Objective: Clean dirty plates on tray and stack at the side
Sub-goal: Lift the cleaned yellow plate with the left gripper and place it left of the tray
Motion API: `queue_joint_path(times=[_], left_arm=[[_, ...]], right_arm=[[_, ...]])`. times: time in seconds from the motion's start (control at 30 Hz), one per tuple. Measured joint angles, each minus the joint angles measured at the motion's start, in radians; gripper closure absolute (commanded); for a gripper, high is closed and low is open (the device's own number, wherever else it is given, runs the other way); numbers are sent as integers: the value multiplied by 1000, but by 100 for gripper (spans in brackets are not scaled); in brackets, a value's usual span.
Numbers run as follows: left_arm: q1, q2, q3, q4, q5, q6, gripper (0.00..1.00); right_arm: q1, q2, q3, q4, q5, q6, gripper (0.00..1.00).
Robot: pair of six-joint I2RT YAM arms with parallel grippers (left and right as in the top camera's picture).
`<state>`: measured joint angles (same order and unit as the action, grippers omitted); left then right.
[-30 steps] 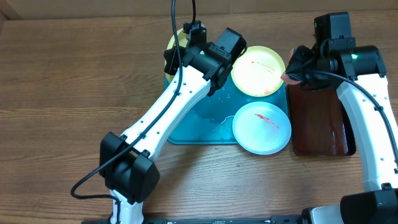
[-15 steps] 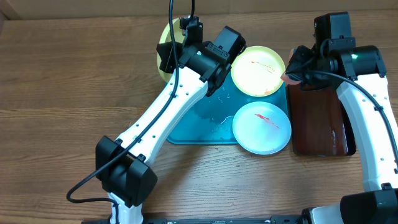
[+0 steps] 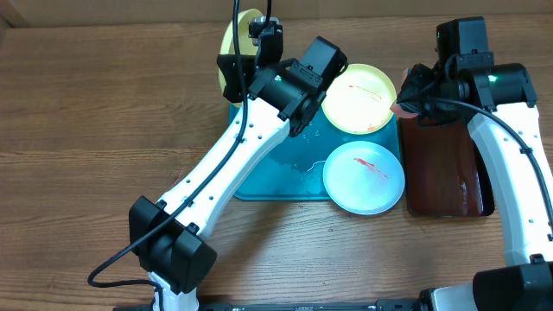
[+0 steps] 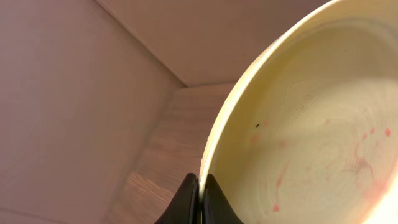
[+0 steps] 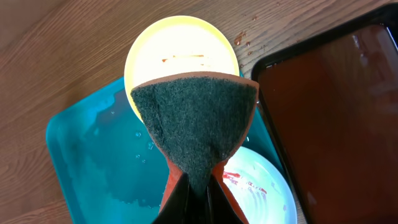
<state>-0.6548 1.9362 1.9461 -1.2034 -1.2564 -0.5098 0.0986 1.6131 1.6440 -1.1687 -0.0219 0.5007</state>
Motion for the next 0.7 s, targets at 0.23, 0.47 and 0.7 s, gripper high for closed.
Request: queue_joint_path(times=[0.23, 0.47, 0.7], left_arm=[[0, 0, 0, -18, 116, -28, 96], [47, 0, 0, -41, 438, -29, 96], [291, 0, 0, -51, 874, 101, 96]], right_arm=[[0, 0, 0, -2, 0, -1, 96], [0, 0, 0, -2, -1, -4, 96], [0, 0, 0, -2, -4, -4, 96]])
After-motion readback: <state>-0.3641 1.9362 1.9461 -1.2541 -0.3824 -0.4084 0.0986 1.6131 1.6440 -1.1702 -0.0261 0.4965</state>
